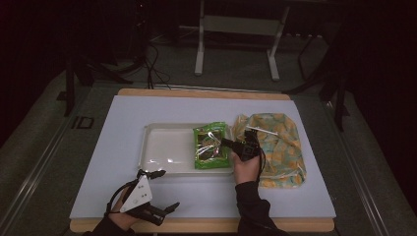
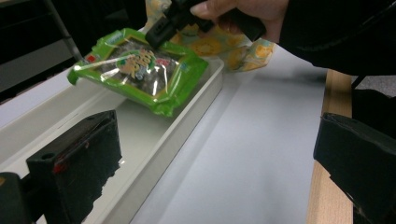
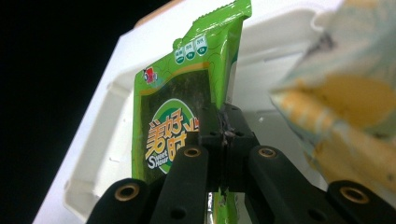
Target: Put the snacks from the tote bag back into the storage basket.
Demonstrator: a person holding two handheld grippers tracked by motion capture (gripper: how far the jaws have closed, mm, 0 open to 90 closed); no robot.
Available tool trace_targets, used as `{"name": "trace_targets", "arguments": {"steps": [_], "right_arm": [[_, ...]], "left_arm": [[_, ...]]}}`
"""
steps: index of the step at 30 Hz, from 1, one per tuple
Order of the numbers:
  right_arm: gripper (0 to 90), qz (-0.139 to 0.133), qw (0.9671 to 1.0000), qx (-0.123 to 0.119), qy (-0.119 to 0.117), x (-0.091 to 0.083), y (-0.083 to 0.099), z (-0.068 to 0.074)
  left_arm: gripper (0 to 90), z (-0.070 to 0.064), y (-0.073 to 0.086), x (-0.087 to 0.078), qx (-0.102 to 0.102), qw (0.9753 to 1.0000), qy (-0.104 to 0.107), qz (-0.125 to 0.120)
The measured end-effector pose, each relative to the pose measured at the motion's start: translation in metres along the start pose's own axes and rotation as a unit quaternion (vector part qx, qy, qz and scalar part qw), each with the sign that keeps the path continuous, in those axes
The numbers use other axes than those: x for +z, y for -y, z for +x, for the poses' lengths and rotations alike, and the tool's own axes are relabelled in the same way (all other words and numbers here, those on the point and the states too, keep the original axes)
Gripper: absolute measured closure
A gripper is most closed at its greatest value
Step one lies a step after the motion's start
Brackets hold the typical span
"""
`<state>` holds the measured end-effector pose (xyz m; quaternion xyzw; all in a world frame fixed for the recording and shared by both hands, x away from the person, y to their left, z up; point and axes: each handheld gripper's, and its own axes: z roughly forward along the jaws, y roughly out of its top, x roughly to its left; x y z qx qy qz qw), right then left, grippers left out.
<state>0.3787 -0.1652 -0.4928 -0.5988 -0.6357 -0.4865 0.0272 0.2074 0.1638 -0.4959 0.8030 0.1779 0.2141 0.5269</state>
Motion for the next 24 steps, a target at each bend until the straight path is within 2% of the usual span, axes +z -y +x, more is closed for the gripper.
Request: {"name": "trace_targets", "arguments": {"steps": [13,24], "right_arm": [[88.5,0.02,0.9996,0.003,0.019,0.008,0.016,-0.007],[87.7,0.027,0.9991,0.004,0.033,0.011,0.018,-0.011]], "left_arm": [[1.3,0.0,0.0,0.0,0.004,1.0,0.001,0.005],[1.3,0.0,0.0,0.001,0.005,0.9999,0.004,0.009]]}}
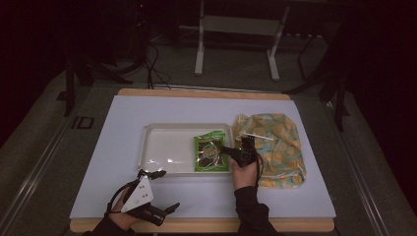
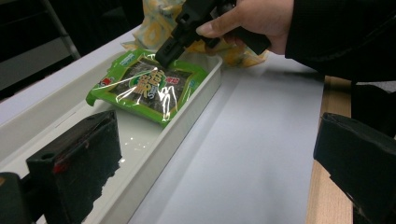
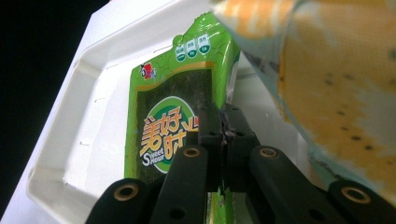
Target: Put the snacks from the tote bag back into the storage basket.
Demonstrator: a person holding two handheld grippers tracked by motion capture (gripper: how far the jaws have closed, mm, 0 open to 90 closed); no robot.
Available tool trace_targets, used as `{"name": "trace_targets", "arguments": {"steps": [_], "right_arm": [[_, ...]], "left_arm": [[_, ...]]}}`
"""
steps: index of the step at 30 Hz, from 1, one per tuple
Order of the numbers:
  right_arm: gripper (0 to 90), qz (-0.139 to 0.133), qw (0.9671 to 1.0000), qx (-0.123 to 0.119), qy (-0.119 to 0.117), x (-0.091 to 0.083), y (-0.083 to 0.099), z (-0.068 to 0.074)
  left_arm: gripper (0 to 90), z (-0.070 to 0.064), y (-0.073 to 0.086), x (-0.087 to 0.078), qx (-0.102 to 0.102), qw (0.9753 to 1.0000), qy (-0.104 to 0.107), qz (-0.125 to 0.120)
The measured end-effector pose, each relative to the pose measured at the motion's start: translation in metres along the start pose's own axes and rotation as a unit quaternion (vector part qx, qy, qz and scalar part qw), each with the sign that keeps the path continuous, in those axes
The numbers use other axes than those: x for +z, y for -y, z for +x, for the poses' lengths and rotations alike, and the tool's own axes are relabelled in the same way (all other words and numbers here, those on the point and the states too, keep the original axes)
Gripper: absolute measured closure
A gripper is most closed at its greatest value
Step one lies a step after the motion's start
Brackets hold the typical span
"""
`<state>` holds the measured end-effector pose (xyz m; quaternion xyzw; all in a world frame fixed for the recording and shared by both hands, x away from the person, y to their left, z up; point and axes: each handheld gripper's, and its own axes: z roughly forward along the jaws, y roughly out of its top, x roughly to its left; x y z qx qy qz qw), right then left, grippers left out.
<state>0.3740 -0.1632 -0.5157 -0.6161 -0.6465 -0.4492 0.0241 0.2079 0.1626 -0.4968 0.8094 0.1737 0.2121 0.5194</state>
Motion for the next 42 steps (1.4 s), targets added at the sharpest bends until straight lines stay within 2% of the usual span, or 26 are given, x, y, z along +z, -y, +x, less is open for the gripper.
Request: {"name": "trace_targets", "arguments": {"steps": [7,17,22,26,30,36,38,40,42], "right_arm": [[82.8,0.013,0.9999,0.005,0.0,0.0,-0.003,-0.001],[80.4,-0.003,0.9997,-0.022,0.006,-0.012,-0.011,0.008],[78.6,0.006,0.999,-0.045,0.002,-0.015,-0.014,0.017],[77.6,0.014,0.9975,-0.068,-0.012,-0.017,-0.018,0.025],[76.9,0.021,0.9952,-0.094,-0.015,-0.021,-0.024,0.032],[70.1,0.026,0.9897,-0.14,-0.015,-0.029,-0.036,0.039],[68.1,0.021,0.986,-0.164,-0.019,-0.033,-0.04,0.04],[64.2,0.017,0.9809,-0.193,-0.012,-0.036,-0.044,0.043],[62.1,0.015,0.9774,-0.211,-0.011,-0.039,-0.048,0.044]], "left_arm": [[1.3,0.0,0.0,0.001,-0.002,1.0,0.002,0.001],[1.2,0.001,0.0,0.001,-0.003,1.0,0.002,0.002],[1.2,0.001,0.0,0.001,-0.002,1.0,0.003,0.002],[1.2,0.001,0.0,0.001,-0.002,1.0,0.003,0.001],[1.2,0.001,0.0,0.001,-0.003,1.0,0.003,0.001],[1.3,0.001,0.0,0.001,-0.004,1.0,0.002,0.002],[1.2,0.001,0.0,0.001,-0.004,1.0,0.002,0.002],[1.2,0.001,0.0,0.001,-0.004,1.0,0.003,0.002],[1.2,0.001,0.0,0.001,-0.005,1.0,0.002,0.002]]}}
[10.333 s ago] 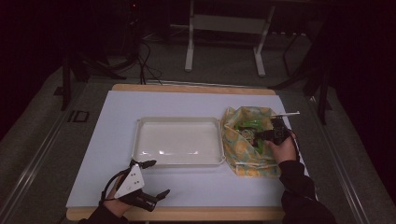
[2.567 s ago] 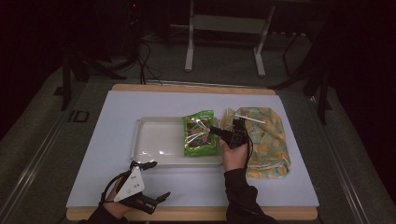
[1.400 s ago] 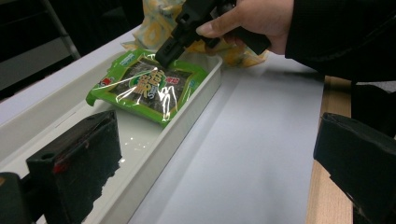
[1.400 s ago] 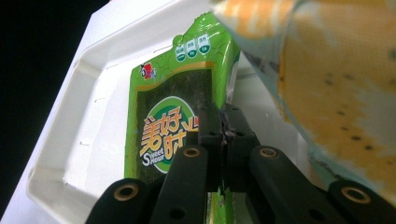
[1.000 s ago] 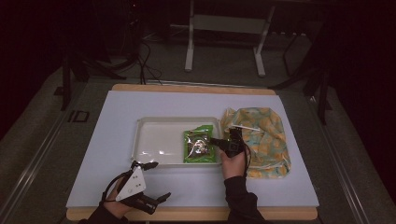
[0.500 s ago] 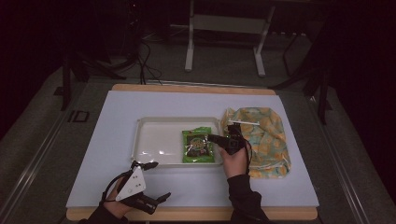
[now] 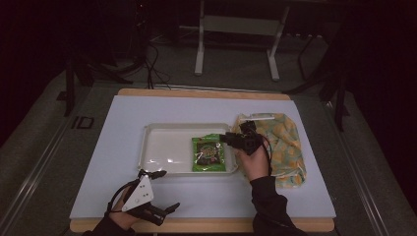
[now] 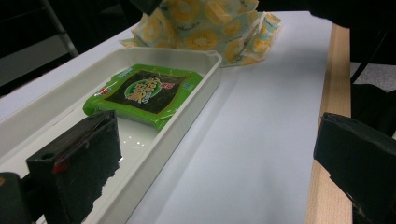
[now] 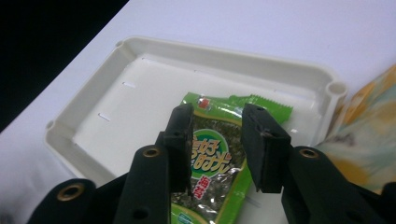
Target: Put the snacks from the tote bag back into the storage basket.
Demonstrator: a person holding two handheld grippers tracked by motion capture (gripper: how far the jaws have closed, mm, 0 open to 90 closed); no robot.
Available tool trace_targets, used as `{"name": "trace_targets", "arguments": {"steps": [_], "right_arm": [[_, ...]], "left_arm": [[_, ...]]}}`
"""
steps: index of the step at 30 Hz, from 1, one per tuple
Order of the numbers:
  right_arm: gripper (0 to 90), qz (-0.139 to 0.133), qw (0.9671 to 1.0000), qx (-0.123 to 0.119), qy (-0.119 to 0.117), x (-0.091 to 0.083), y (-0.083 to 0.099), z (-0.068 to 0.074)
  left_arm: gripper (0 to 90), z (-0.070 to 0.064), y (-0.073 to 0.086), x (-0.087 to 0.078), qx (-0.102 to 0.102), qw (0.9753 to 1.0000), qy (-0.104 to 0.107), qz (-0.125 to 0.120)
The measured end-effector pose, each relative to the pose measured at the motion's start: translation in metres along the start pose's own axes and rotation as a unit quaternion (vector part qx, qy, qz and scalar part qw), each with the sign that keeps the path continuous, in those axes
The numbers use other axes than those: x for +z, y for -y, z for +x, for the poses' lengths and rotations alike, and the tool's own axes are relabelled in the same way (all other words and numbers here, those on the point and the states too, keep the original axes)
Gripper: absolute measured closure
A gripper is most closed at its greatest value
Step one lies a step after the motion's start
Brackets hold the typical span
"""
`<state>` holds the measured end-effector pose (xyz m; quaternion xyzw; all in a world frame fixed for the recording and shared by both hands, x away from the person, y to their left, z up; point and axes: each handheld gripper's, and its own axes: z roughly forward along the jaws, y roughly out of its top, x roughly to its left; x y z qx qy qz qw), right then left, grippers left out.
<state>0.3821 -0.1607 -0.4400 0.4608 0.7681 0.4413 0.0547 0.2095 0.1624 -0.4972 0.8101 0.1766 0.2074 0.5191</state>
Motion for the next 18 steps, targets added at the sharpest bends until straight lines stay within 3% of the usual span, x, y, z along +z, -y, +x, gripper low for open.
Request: {"name": "trace_targets", "arguments": {"steps": [4,6,10,14,18], "right_arm": [[58.3,-0.007,0.9999,-0.011,0.01,-0.008,-0.007,0.0],[55.2,-0.011,0.9995,-0.029,0.009,-0.012,-0.01,0.001],[38.0,-0.016,0.9984,-0.047,0.026,-0.02,-0.014,0.002],[28.6,-0.033,0.9977,-0.053,0.026,-0.03,-0.017,-0.002],[26.9,-0.036,0.9966,-0.064,0.038,-0.04,-0.019,-0.006]], "left_arm": [[1.2,0.0,0.0,0.0,0.0,1.0,0.001,0.001],[1.2,0.0,0.0,0.0,-0.001,1.0,0.001,0.0],[1.3,0.0,0.0,0.0,0.0,1.0,0.001,0.001],[1.3,0.0,0.0,0.001,0.001,1.0,0.001,0.002],[1.3,0.0,0.0,0.001,0.0,1.0,0.001,0.003]]}}
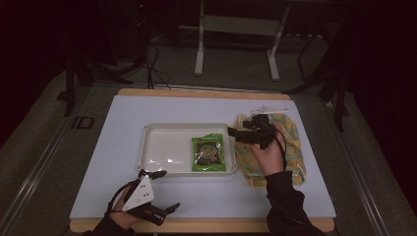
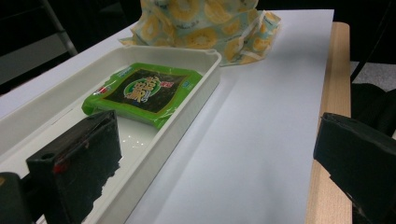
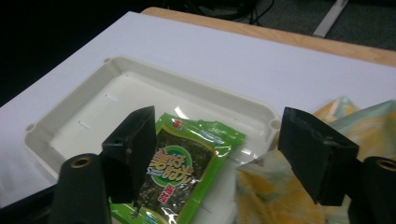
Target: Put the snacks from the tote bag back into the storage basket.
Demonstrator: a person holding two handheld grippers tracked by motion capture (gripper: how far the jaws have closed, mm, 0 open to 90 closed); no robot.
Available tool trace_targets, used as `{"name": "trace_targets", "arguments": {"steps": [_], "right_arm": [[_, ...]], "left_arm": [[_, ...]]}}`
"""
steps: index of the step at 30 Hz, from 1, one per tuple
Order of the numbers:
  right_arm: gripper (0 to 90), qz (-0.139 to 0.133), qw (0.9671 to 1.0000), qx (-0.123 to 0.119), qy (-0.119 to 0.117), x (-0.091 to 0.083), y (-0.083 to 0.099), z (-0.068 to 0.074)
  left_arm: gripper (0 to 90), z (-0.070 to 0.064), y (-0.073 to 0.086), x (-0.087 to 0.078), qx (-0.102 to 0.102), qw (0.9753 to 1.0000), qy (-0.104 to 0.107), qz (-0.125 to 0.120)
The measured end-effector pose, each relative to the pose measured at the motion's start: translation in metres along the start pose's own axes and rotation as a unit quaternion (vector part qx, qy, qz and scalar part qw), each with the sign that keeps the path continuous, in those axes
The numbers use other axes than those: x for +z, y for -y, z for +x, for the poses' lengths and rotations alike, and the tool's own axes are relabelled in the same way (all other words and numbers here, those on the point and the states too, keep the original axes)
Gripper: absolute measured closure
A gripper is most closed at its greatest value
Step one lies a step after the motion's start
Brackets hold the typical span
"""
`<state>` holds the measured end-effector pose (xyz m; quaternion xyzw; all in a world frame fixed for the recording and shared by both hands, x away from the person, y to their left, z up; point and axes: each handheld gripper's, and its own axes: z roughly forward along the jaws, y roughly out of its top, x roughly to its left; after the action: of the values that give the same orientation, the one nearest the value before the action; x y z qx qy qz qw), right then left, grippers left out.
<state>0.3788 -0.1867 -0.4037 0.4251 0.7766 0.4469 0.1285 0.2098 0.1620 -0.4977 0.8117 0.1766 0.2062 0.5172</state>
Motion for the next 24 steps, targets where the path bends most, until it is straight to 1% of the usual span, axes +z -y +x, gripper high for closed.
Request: {"name": "trace_targets", "arguments": {"steps": [2,4,6,8,9,10,11,13,16,18,21,24], "right_arm": [[24.4,-0.001,0.9999,-0.009,0.011,-0.004,0.0,-0.003],[23.1,-0.002,0.9999,-0.006,0.01,-0.008,0.001,-0.007],[18.4,-0.008,0.9998,-0.005,0.018,-0.012,0.002,-0.011],[17.8,-0.01,0.9996,-0.005,0.026,-0.017,0.002,-0.014],[17.2,-0.011,0.9996,-0.004,0.026,-0.019,0.003,-0.016],[14.5,-0.01,0.9997,-0.005,0.023,-0.021,0.003,-0.018],[13.9,-0.011,0.9996,-0.009,0.026,-0.023,0.004,-0.019],[13.7,-0.011,0.9995,-0.016,0.025,-0.028,0.006,-0.022],[13.7,-0.016,0.9992,-0.012,0.036,-0.034,0.008,-0.027],[13.7,-0.017,0.9987,-0.016,0.046,-0.038,0.01,-0.03],[13.7,-0.024,0.9985,-0.01,0.048,-0.045,0.014,-0.035],[14.3,-0.028,0.998,-0.009,0.057,-0.051,0.019,-0.04]], "left_arm": [[1.2,0.0,0.0,0.0,0.0,1.0,0.0,0.001],[1.3,0.0,0.0,0.0,0.0,1.0,0.0,0.001],[1.3,0.0,0.0,0.0,0.0,1.0,0.0,0.001],[1.3,0.0,0.0,0.001,0.0,1.0,0.0,0.001],[1.3,0.0,0.0,0.001,-0.001,1.0,0.001,0.002],[1.2,0.0,0.0,0.001,-0.001,1.0,0.001,0.002],[1.3,0.0,0.0,0.001,-0.001,1.0,0.001,0.002],[1.2,0.0,0.0,0.001,-0.001,1.0,0.001,0.002],[1.2,0.0,0.0,0.001,-0.001,1.0,0.001,0.002],[1.2,0.0,0.0,0.001,-0.002,1.0,0.001,0.002],[1.2,0.0,0.0,0.001,-0.002,1.0,0.001,0.002],[1.3,0.001,0.001,0.002,-0.002,1.0,0.001,0.004]]}}
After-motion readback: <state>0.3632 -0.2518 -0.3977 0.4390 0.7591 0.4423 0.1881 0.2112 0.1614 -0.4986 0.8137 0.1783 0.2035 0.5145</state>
